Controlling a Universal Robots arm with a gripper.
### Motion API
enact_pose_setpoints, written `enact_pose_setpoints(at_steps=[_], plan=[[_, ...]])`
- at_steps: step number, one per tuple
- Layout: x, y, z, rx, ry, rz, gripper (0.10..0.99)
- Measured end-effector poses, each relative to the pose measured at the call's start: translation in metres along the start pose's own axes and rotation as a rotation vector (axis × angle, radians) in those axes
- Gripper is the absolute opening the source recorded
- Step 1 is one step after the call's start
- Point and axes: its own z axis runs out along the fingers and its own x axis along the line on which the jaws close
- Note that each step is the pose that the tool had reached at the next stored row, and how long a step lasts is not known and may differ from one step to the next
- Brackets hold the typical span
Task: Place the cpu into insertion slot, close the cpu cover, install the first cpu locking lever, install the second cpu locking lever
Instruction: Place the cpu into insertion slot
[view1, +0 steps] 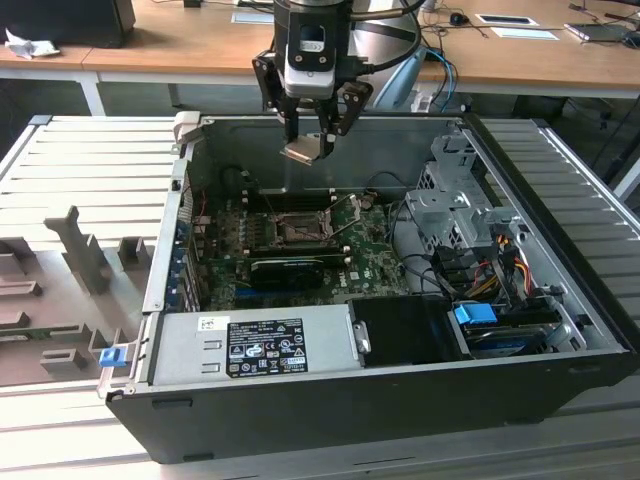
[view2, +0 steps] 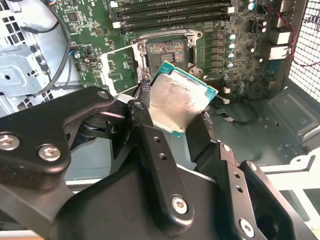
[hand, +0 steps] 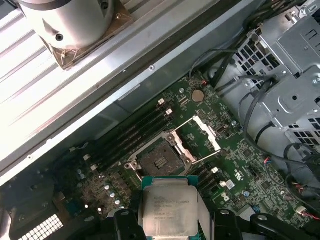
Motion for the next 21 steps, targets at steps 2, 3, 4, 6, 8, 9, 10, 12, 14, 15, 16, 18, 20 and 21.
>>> enact_pose_setpoints(at_steps=[2, 3, 4, 6, 8, 9, 10, 12, 14, 15, 16, 18, 20, 21], plan=[[0.0, 0.0, 0.0, 0.0, -0.0005, 0.006, 0.529], [0.0, 0.0, 0.0, 0.0, -0.0009, 0.01, 0.529], [0.0, 0.0, 0.0001, 0.0, -0.0012, 0.014, 0.529], [0.0, 0.0, 0.0001, 0.0, -0.0019, 0.021, 0.529], [0.0, 0.0, 0.0001, -0.001, -0.003, 0.034, 0.529], [0.0, 0.0, 0.0001, -0.001, -0.0035, 0.04, 0.529], [0.0, 0.0, 0.0001, -0.001, -0.0041, 0.048, 0.529], [0.0, 0.0, 0.0001, -0.001, -0.0049, 0.056, 0.529], [0.0, 0.0, 0.0001, -0.002, -0.0056, 0.064, 0.529], [0.0, 0.0, 0.0001, -0.002, -0.0058, 0.067, 0.529], [0.0, 0.0, 0.0001, -0.002, -0.0062, 0.071, 0.529], [0.0, 0.0, 0.0001, -0.002, -0.0069, 0.08, 0.529], [0.0, 0.0, 0.0001, -0.002, -0.0075, 0.086, 0.529], [0.0, 0.0, 0.0001, -0.002, -0.0078, 0.088, 0.529]])
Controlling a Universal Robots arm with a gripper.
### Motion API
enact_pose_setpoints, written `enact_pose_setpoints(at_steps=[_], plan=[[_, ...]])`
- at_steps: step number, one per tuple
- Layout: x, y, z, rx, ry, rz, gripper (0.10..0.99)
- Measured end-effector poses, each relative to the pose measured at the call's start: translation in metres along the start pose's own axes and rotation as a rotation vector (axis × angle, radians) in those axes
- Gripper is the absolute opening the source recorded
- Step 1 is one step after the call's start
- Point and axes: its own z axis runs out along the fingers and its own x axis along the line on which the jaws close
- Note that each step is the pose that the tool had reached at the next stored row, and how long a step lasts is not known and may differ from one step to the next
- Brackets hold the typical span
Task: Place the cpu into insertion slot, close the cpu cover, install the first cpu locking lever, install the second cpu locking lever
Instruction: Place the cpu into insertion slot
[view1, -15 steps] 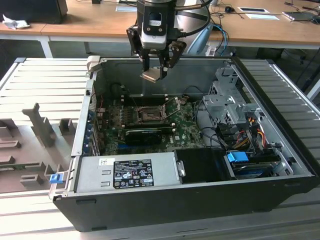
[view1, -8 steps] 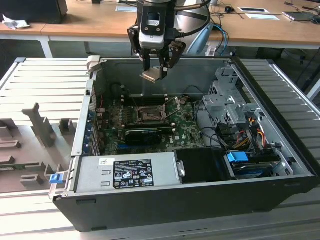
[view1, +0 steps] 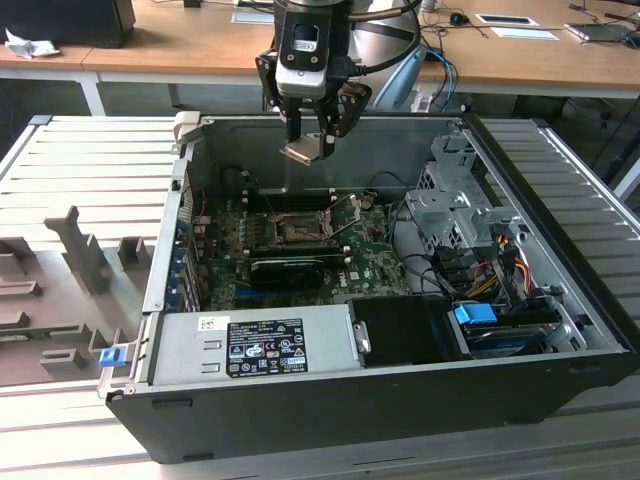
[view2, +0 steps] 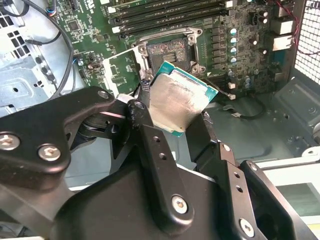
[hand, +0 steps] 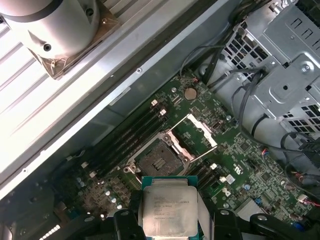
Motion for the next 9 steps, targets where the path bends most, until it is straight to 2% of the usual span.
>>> enact_pose_setpoints(at_steps=[9], plan=[[0.0, 0.0, 0.0, -0.001, -0.0022, 0.026, 0.529]])
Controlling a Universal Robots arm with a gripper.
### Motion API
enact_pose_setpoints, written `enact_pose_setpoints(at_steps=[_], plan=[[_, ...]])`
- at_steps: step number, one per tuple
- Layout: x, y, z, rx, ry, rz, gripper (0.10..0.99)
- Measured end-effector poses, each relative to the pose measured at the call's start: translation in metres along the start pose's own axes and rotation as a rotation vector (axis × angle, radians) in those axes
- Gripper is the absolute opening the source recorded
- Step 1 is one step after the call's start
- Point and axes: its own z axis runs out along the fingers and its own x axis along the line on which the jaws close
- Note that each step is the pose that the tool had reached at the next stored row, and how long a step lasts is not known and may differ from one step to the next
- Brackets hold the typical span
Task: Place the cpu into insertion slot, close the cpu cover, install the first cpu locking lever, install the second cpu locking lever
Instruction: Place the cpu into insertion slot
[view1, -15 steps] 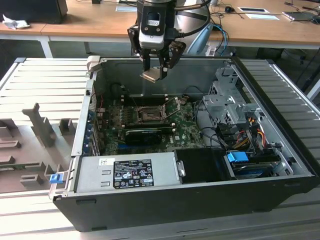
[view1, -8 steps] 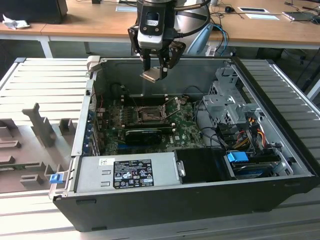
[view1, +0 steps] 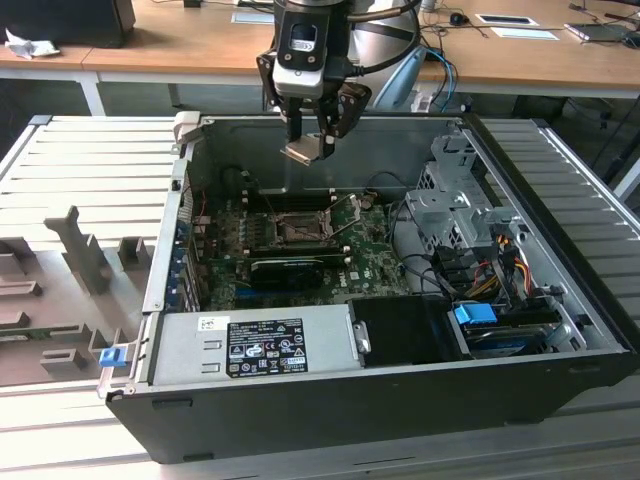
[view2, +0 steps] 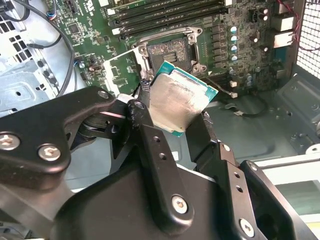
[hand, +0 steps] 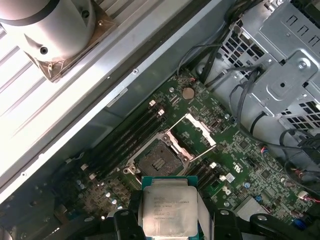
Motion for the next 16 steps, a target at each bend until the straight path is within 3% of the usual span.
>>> enact_pose_setpoints(at_steps=[16], plan=[[0.0, 0.0, 0.0, -0.001, -0.0041, 0.047, 0.529]])
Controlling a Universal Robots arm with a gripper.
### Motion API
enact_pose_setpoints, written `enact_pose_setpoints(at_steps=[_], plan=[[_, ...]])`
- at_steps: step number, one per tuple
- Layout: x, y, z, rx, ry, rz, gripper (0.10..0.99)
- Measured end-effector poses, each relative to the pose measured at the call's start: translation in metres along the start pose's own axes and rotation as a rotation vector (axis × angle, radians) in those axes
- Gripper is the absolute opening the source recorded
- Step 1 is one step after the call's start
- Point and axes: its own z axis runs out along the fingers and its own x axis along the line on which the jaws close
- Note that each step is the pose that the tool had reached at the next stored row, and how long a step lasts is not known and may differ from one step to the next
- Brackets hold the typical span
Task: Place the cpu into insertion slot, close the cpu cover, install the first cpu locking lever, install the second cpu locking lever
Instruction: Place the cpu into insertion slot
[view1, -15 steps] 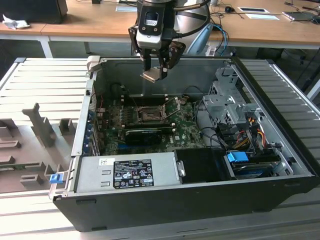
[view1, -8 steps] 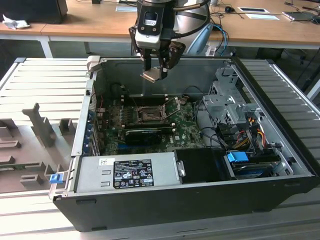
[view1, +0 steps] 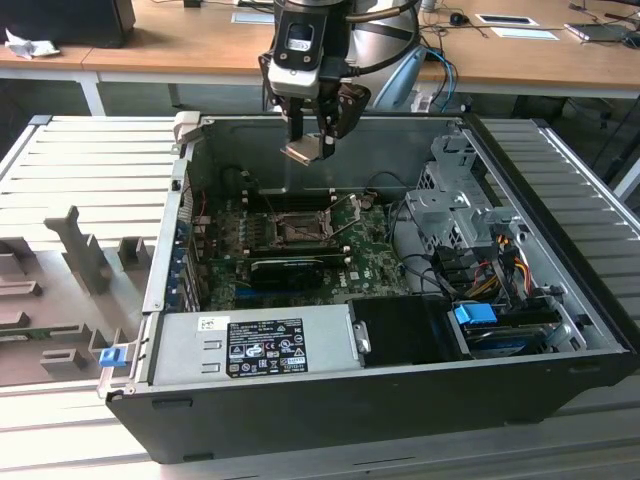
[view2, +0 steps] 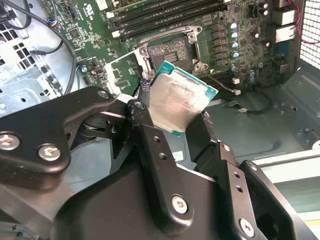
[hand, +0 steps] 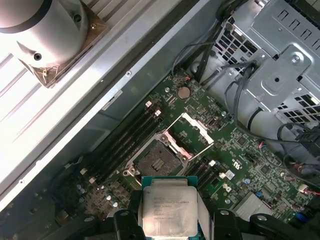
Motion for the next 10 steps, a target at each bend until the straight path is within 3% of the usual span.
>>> enact_pose_setpoints(at_steps=[10], plan=[[0.0, 0.0, 0.0001, -0.001, -0.0026, 0.03, 0.529]])
